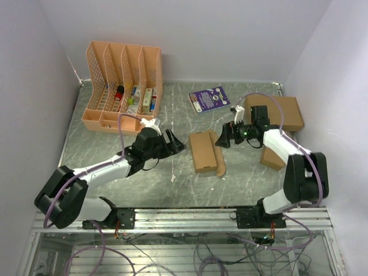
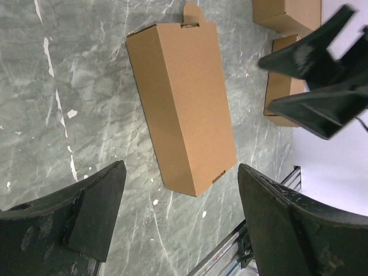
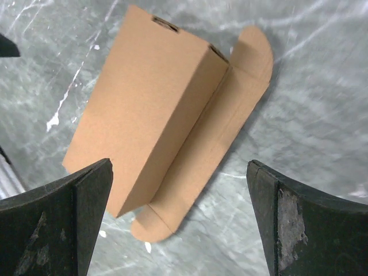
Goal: Fold the paper box
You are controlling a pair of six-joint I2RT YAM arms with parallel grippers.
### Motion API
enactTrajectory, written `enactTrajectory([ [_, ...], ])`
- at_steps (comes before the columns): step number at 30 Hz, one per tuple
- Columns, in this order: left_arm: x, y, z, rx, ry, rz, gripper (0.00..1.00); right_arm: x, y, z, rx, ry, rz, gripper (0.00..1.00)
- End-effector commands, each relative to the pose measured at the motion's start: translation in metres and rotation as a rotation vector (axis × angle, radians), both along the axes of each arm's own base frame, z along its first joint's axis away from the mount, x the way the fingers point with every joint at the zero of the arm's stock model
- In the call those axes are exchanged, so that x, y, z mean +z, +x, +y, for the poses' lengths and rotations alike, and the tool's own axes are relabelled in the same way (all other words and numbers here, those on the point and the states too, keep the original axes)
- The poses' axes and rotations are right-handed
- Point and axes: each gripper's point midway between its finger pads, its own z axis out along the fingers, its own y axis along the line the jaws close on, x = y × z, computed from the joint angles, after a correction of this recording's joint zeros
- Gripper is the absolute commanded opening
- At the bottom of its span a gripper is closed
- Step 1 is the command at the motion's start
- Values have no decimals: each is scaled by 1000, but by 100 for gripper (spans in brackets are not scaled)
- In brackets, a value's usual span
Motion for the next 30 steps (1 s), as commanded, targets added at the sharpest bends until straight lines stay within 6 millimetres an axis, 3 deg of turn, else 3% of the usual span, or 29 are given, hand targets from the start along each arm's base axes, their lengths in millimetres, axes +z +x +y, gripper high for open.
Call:
enactTrajectory([
  [1, 16, -1, 3, 14, -43, -75, 89, 53, 3, -6, 183, -79, -402, 100],
  [4, 36, -5, 16, 68, -111, -157, 90, 71, -26, 10, 375, -11, -657, 100],
  [5, 51, -7, 20, 83, -162, -207, 90, 73, -34, 15, 439, 5, -728, 100],
  [7, 76, -12, 33, 125, -250, -316, 92, 73, -38, 16, 497, -14, -799, 98],
  [8, 83, -15, 43, 156, -285, -350, 97, 63, -41, 14, 549, -52, -801, 92],
  [10, 80, -20, 54, 189, -304, -342, 95, 51, -38, 9, 573, -128, -764, 76],
  [13, 69, -27, 56, 162, -272, -323, 95, 34, -29, -2, 554, -214, -678, 35],
  [16, 49, -31, 47, 114, -244, -260, 98, 15, -33, -3, 596, -261, -642, 15],
  [19, 19, -29, 35, 63, -158, -167, 82, -8, -42, 2, 665, -329, -619, 6],
  [21, 4, -25, 29, 27, -93, -128, 61, -19, -45, 4, 692, -364, -602, 3],
  [24, -9, -17, 23, -1, -15, -101, 42, -28, -49, 9, 717, -364, -573, 0],
  [26, -13, -12, 22, -6, 27, -102, 37, -32, -57, 16, 753, -352, -561, 0],
  [30, -12, -8, 31, 26, 79, -116, 35, -34, -72, 30, 831, -309, -567, 0],
])
